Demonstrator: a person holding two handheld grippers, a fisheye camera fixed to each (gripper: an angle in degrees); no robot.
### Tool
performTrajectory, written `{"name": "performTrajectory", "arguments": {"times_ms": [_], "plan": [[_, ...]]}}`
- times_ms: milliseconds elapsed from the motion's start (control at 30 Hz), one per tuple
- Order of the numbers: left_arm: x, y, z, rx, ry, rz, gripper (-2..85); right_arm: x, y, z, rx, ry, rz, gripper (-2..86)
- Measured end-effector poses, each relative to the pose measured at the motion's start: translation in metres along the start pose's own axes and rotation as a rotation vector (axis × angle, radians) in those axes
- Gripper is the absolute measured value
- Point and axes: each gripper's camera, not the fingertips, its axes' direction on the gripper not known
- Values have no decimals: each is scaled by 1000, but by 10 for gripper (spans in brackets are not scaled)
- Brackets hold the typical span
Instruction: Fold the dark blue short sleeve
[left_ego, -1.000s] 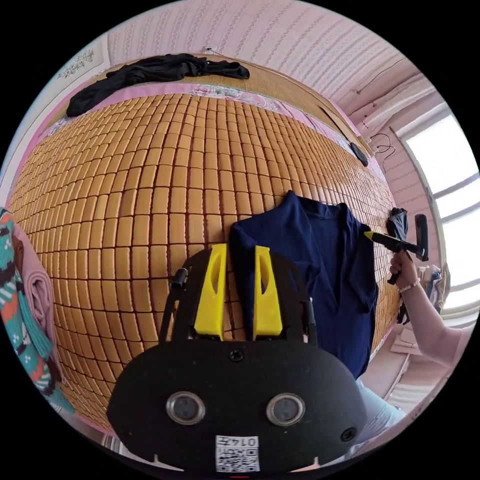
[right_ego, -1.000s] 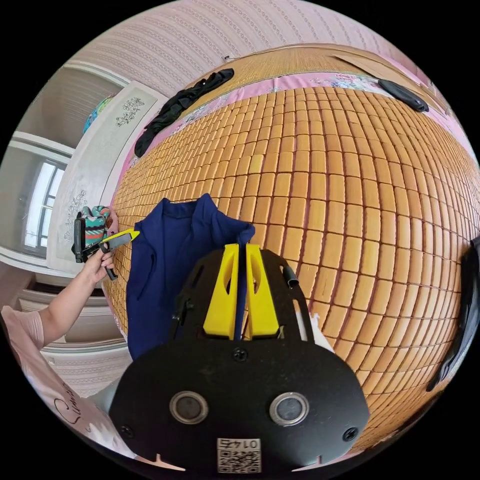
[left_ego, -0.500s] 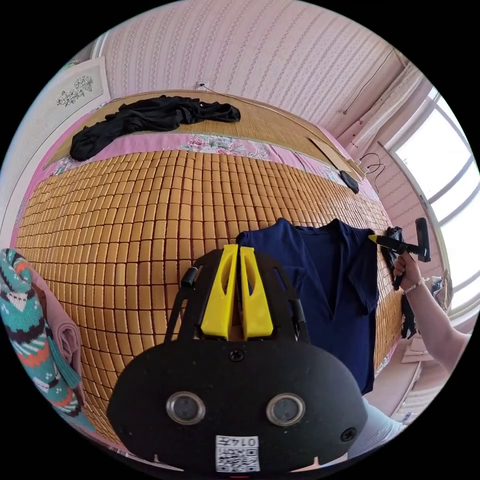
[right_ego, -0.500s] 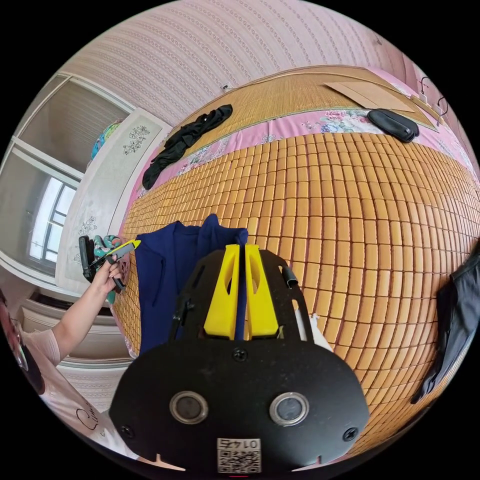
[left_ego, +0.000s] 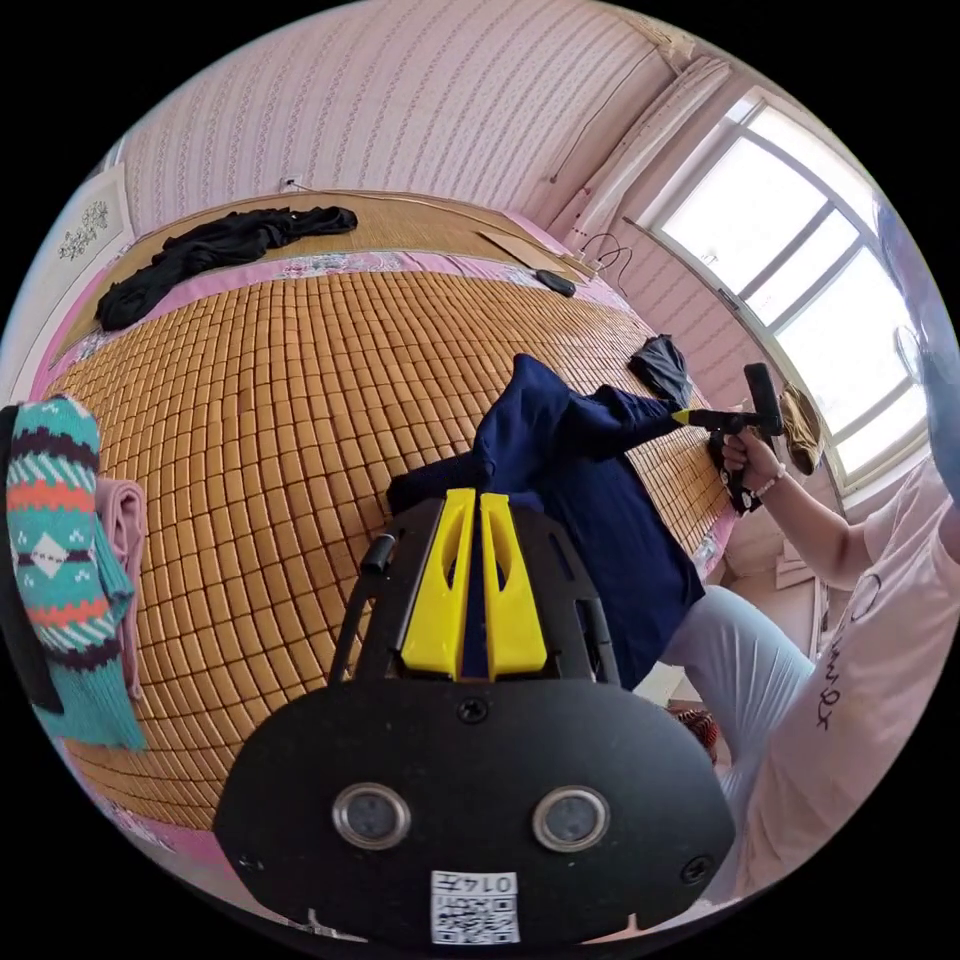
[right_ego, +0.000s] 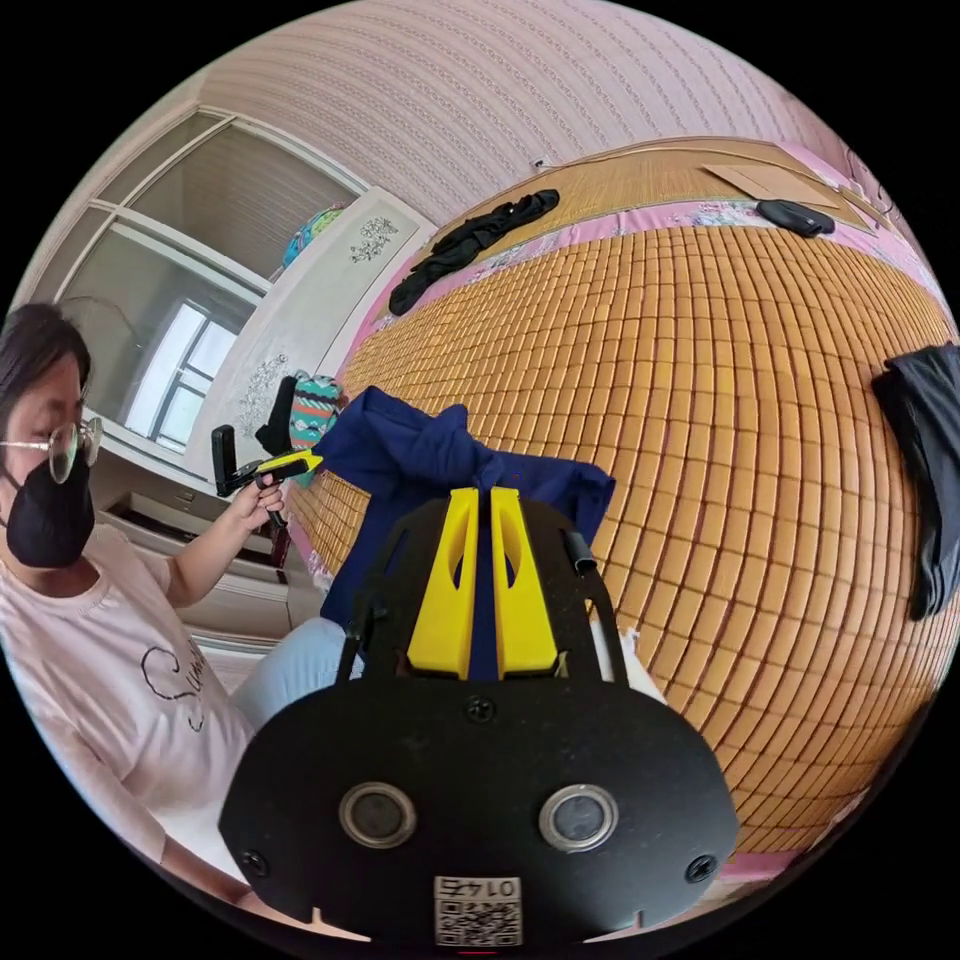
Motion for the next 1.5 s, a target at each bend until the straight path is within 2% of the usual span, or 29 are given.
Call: {"name": "performTrajectory", "arguments": {"times_ms": [200, 367, 433, 667, 800, 867, 1033, 1200, 1333, 1500], "plan": [[31, 105, 0, -7, -34, -80, -10, -6, 104, 12, -17, 25, 100, 14], [42, 153, -17, 107, 52, -193, -10, -20, 147, 14, 75, 0, 117, 16], [54, 163, -33, 131, 30, -190, -10, -33, 156, 12, 45, 63, 104, 16], [76, 208, -21, -18, -95, -249, -9, -52, 192, 33, -108, 135, 212, 24], [83, 226, -18, -66, -149, -329, -3, -74, 205, 37, -184, 307, 206, 34], [97, 222, -35, -33, -135, -289, 3, -87, 206, 31, -179, 339, 171, 40], [166, 169, -31, -122, -179, -76, 36, -139, 176, 36, -115, 325, 22, 61], [220, 109, 36, -246, -237, 29, 82, -170, 132, 109, -262, 398, -67, 104], [230, 98, 72, -385, -272, 36, 75, -165, 132, 147, -385, 411, -17, 87], [246, 87, 76, -410, -274, 85, 56, -180, 137, 142, -344, 447, -68, 30]]}}
